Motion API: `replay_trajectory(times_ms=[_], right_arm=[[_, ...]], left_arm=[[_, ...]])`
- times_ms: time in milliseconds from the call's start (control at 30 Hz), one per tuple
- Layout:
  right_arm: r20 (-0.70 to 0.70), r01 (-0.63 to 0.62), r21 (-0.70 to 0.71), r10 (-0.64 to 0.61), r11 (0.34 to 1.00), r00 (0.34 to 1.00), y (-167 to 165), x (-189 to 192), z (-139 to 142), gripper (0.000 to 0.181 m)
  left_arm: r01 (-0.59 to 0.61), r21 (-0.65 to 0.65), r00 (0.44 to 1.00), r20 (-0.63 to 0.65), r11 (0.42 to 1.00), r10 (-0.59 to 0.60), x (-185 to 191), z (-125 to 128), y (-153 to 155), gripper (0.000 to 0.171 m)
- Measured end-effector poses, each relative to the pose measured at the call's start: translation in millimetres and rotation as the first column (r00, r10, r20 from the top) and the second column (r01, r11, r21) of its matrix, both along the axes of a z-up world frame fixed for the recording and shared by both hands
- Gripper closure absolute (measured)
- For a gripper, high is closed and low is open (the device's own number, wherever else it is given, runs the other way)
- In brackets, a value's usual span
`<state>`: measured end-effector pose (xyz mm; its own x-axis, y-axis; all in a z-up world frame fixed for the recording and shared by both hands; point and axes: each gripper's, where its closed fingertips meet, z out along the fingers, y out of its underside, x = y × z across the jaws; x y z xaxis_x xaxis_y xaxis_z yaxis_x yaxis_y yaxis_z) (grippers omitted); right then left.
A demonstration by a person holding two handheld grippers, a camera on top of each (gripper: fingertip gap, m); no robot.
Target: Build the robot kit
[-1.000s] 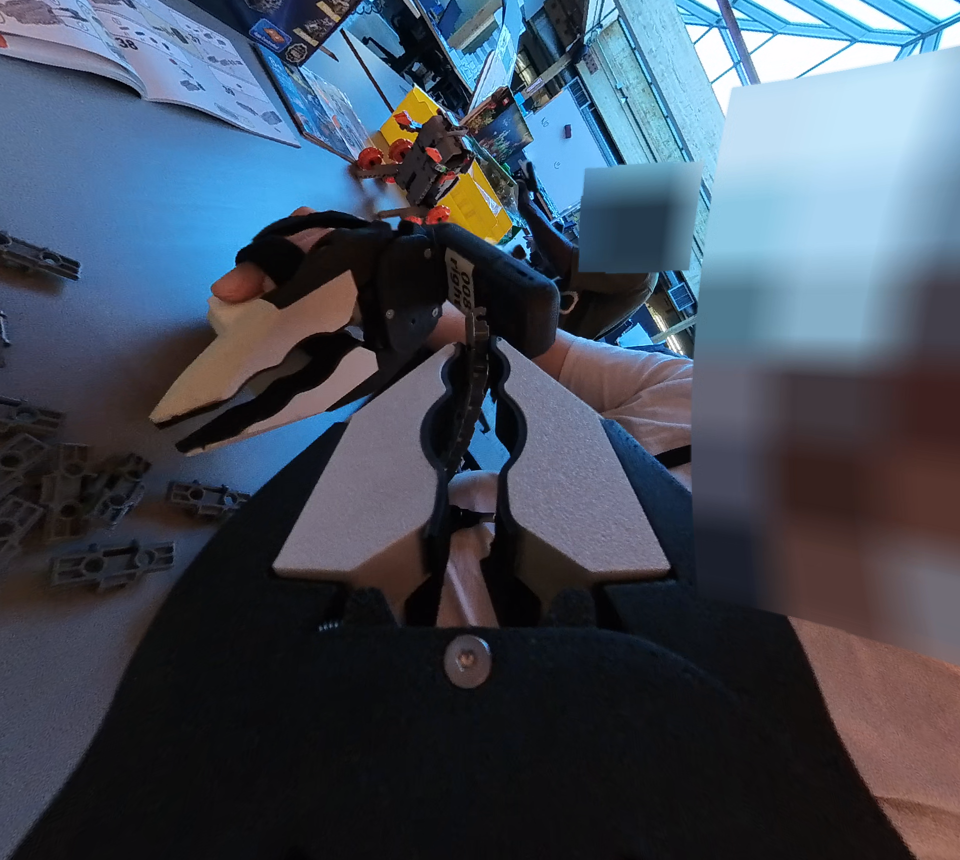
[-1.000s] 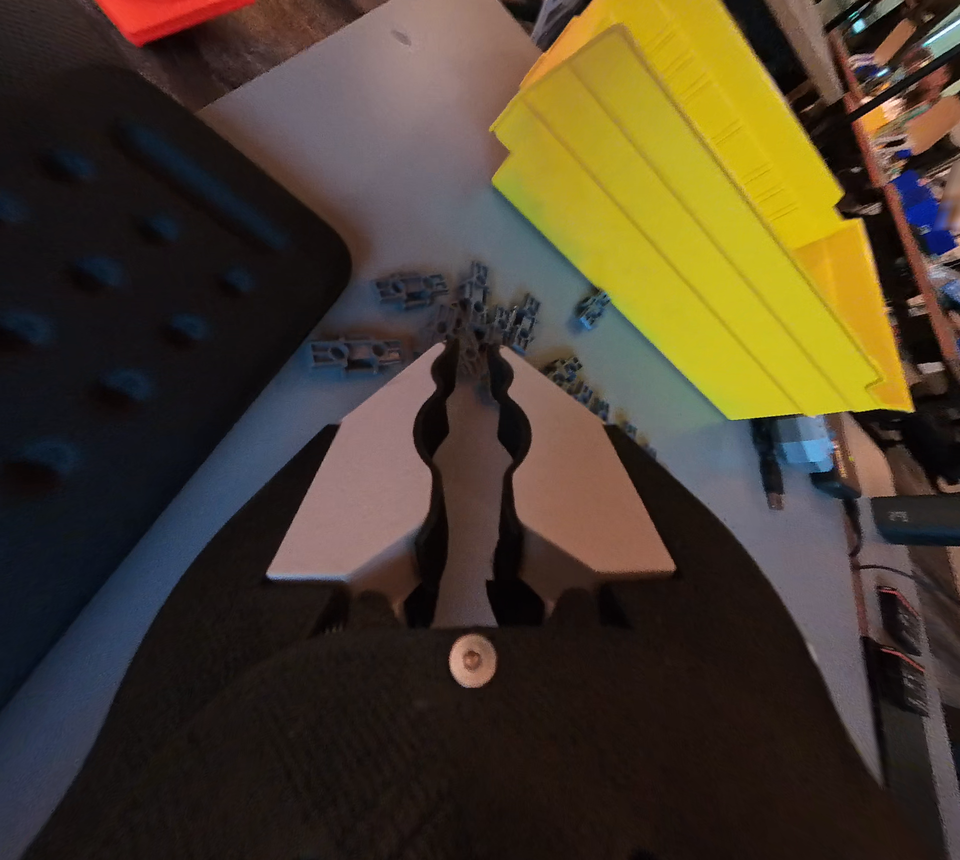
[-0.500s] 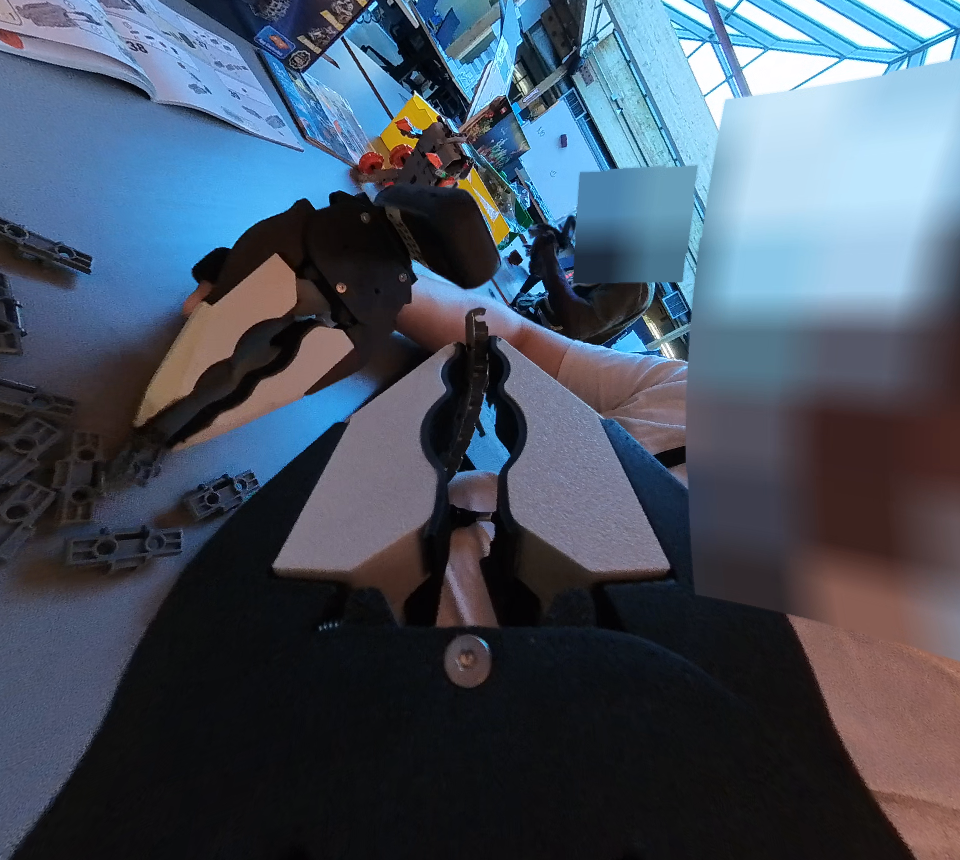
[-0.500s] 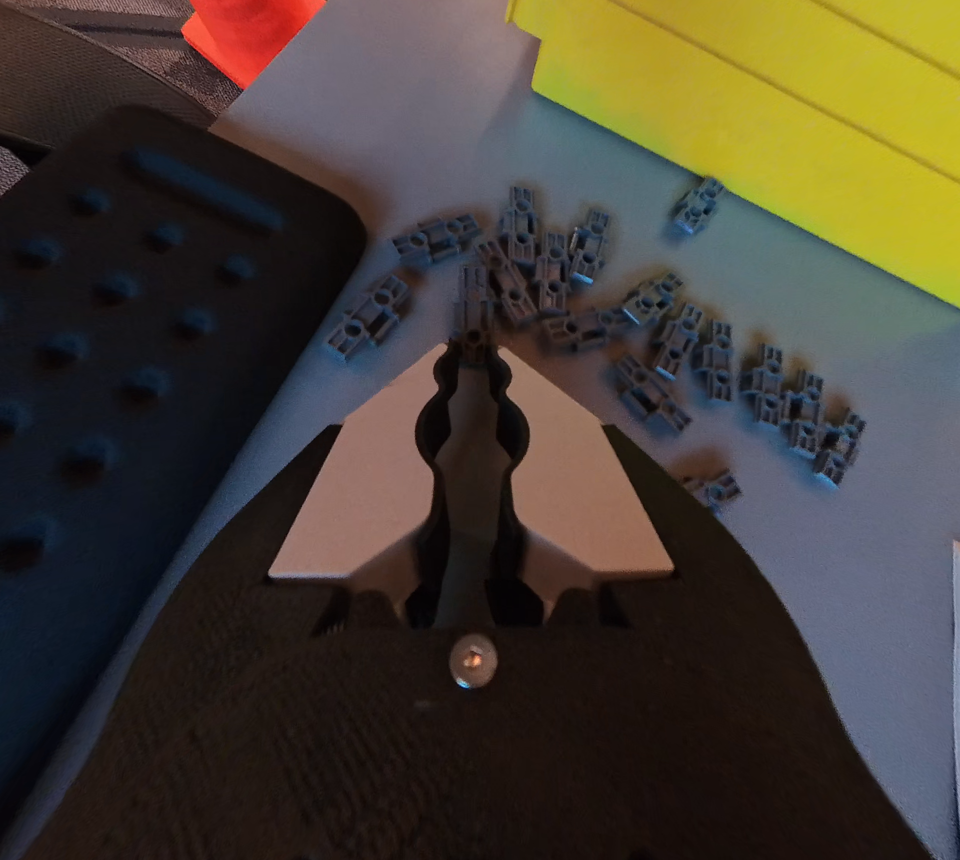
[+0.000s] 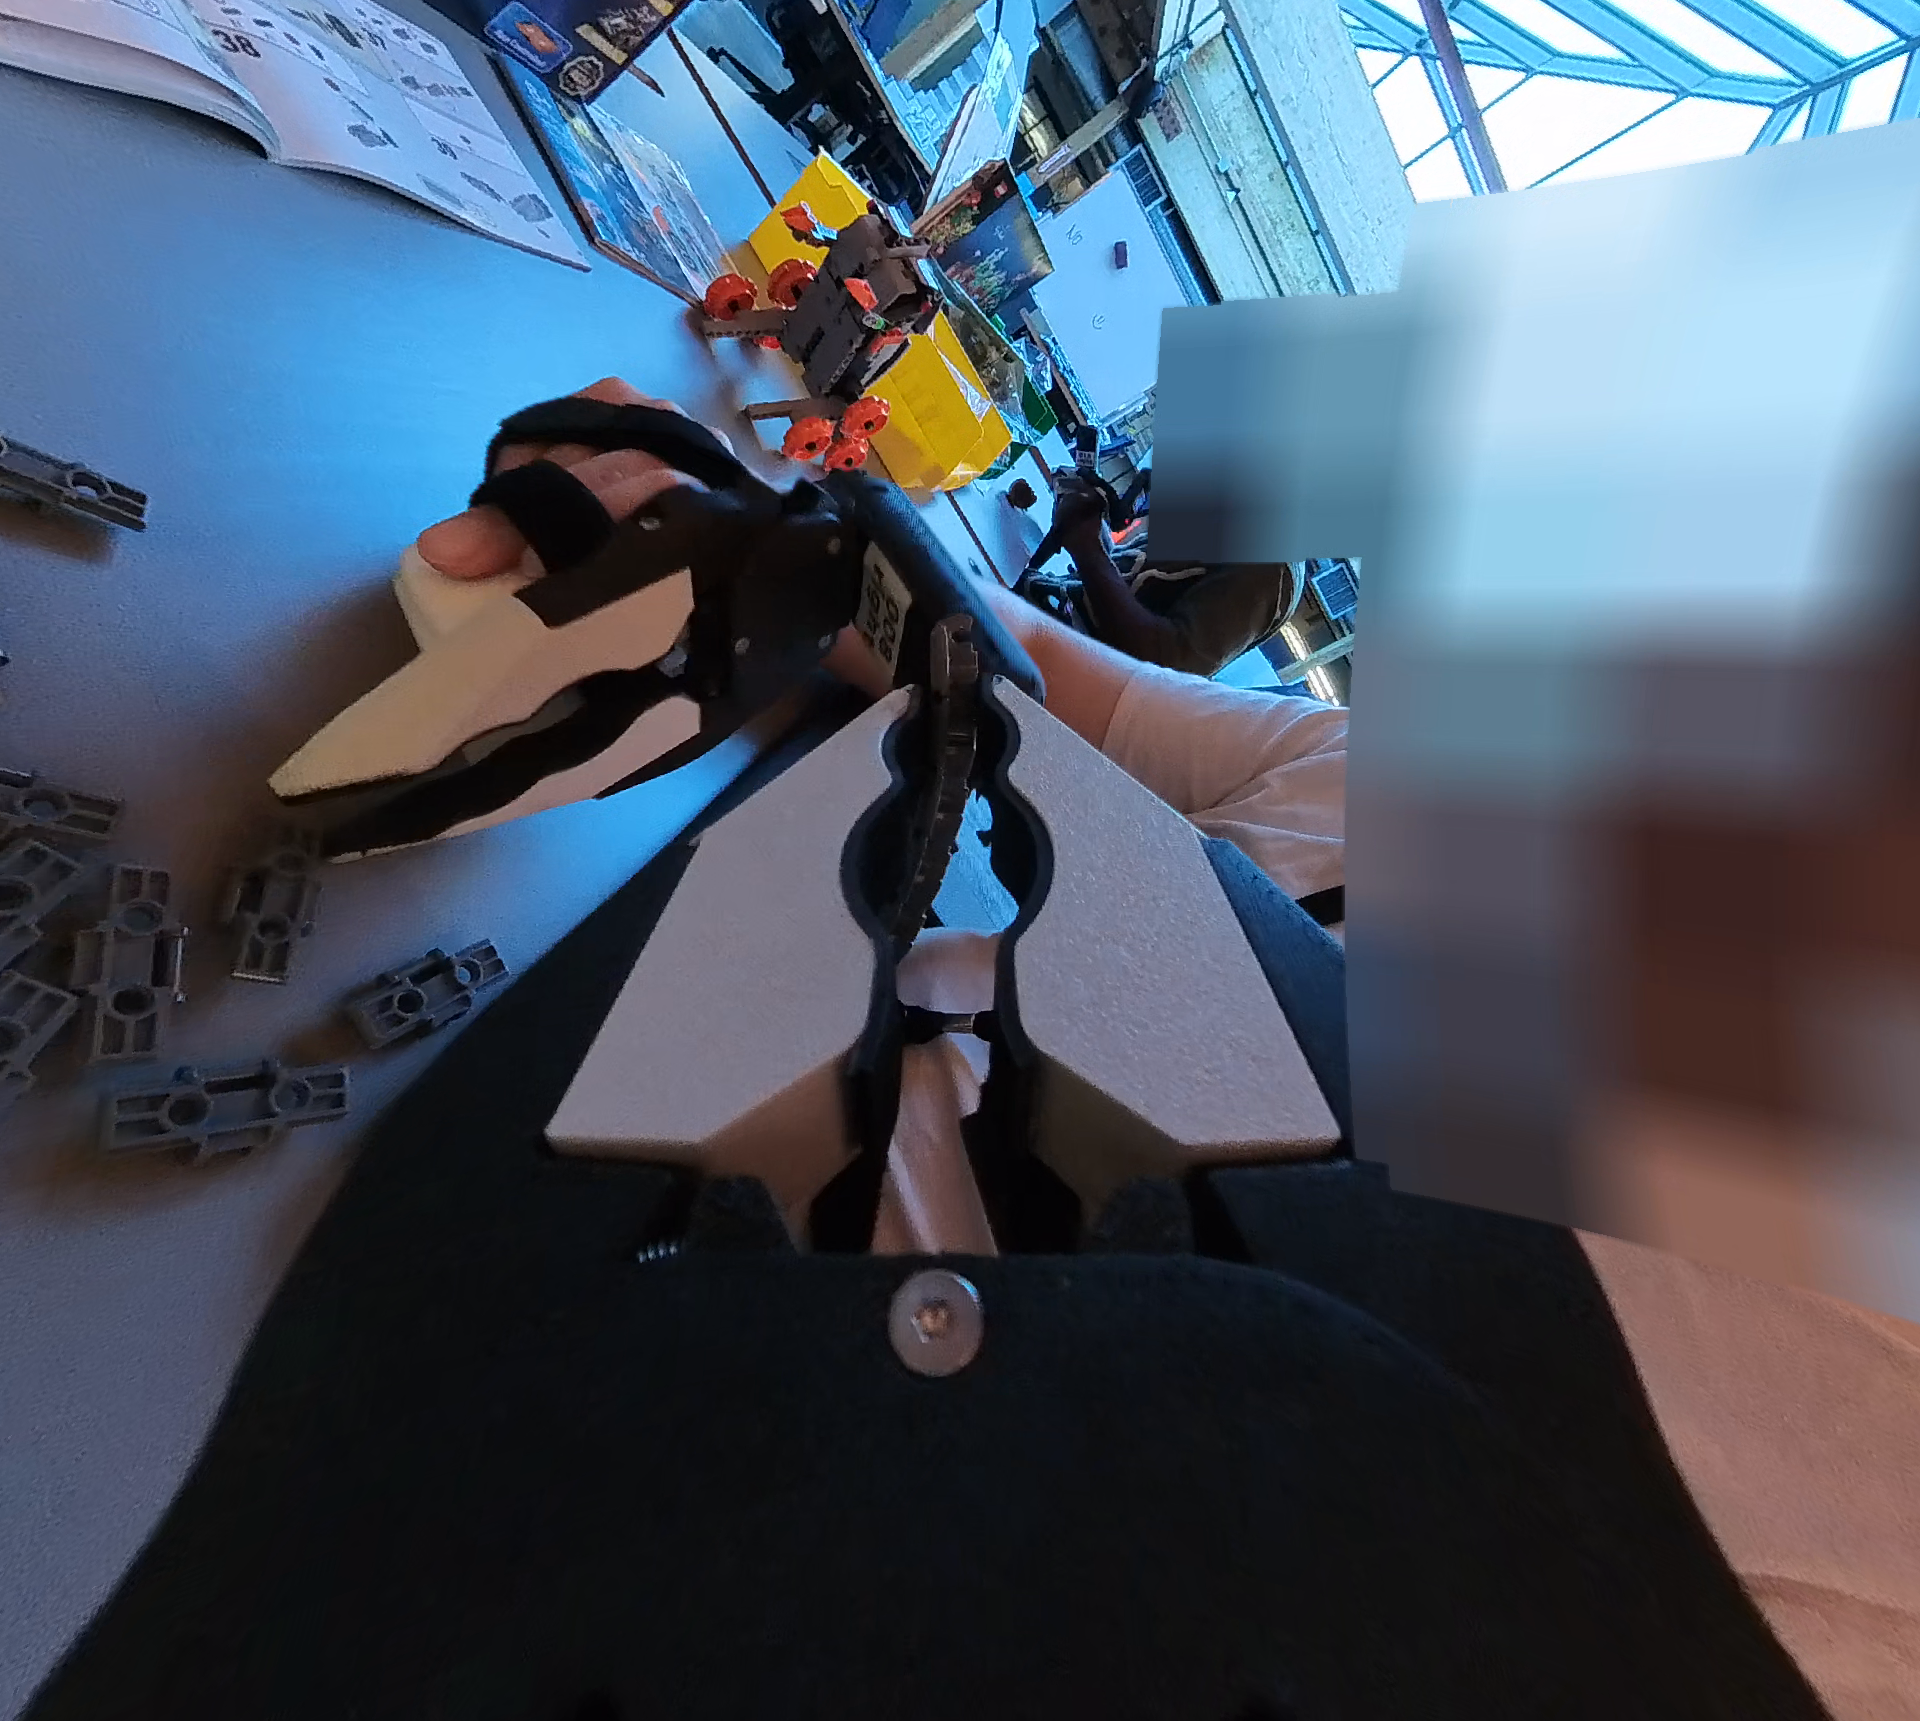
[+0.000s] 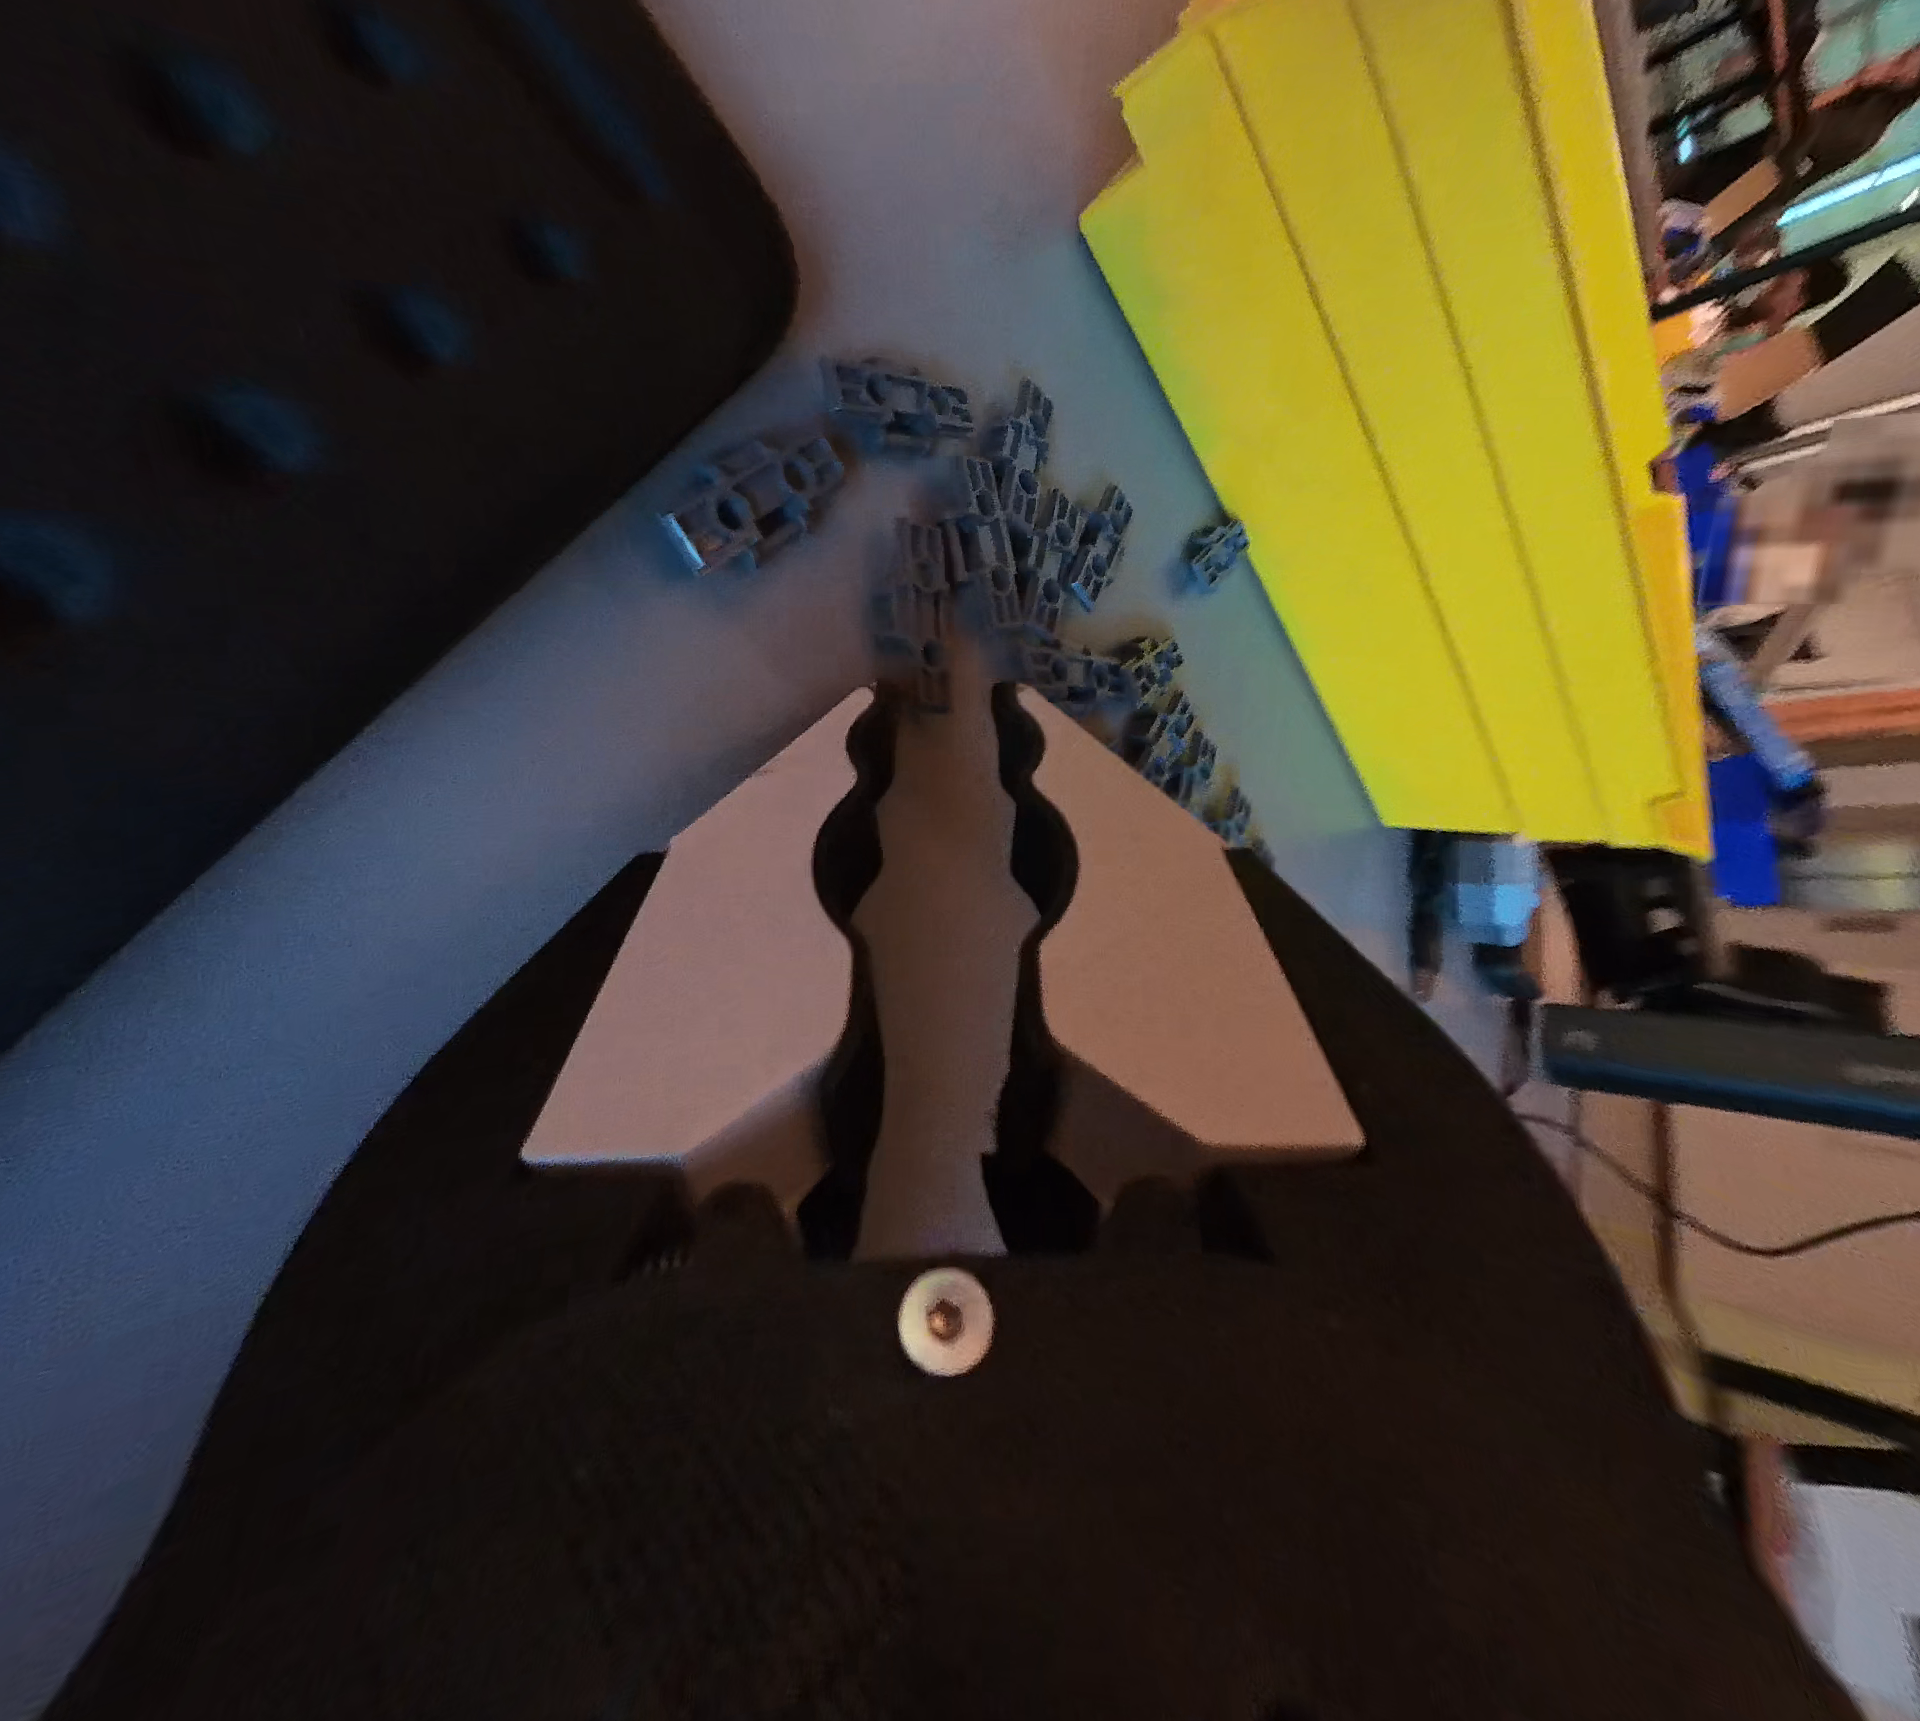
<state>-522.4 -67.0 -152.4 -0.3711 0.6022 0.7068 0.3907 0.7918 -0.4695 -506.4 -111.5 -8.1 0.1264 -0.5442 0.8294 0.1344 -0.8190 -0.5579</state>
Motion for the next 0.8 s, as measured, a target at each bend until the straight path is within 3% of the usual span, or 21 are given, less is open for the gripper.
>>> replay_trajectory(times_ms=[167, 200, 267, 300, 333, 367, 400, 433, 467, 533, 667, 800], right_arm=[[0.019, -0.047, 0.109, 0.046, 0.993, 0.999, -2, -10, -7, 0.179], [0.038, 0.028, 0.051, -0.03, 0.998, 0.999, 6, -9, -4, 0.18], [0.055, 0.136, -0.28, -0.126, 0.95, 0.991, 8, -2, 8, 0.181], [0.061, 0.184, -0.511, -0.178, 0.84, 0.982, 7, 5, 20, 0.181], [0.069, 0.198, -0.724, -0.217, 0.661, 0.974, 5, 12, 35, 0.181], [0.093, 0.185, -0.878, -0.222, 0.441, 0.971, 3, 23, 50, 0.181], [0.089, 0.139, -0.961, -0.207, 0.239, 0.974, 1, 35, 67, 0.181], [0.058, 0.083, -0.991, -0.222, 0.103, 0.973, 4, 48, 81, 0.181], [0.054, 0.061, -0.998, -0.246, 0.021, 0.968, 9, 62, 87, 0.181], [0.055, 0.045, -0.998, -0.263, -0.043, 0.963, 9, 88, 92, 0.181], [0.094, 0.067, -0.992, -0.275, -0.106, 0.957, 3, 133, 91, 0.18], [0.09, 0.063, -0.992, -0.263, -0.11, 0.961, -4, 170, 91, 0.18]], left_arm=[[0.005, -0.006, 1.0, -0.008, 1.0, -0.005, 2, -2, 1, 0.165], [0.004, -0.006, 1.0, -0.003, 1.0, -0.004, 3, -2, 2, 0.165], [0.008, 0.0, 1.0, 0.003, 1.0, -0.008, 4, -1, 0, 0.165], [0.007, -0.001, 1.0, 0.002, 1.0, -0.007, 5, -3, -1, 0.165], [0.004, -0.006, 1.0, 0.0, 1.0, -0.004, 6, -5, 0, 0.165], [0.002, -0.014, 1.0, -0.001, 1.0, -0.002, 8, -9, 1, 0.165], [0.003, -0.026, 1.0, -0.005, 1.0, -0.003, 11, -13, 3, 0.165], [0.004, -0.042, 1.0, -0.017, 0.999, -0.005, 16, -20, 6, 0.165], [0.005, -0.06, 0.999, -0.037, 0.998, -0.007, 22, -28, 10, 0.165], [0.014, -0.074, 0.996, -0.082, 0.997, -0.02, 39, -43, 17, 0.166], [0.082, -0.063, 0.989, -0.117, 0.995, -0.089, 88, -60, 29, 0.166], [0.168, -0.056, 0.971, -0.161, 0.984, -0.175, 133, -73, 38, 0.166]])
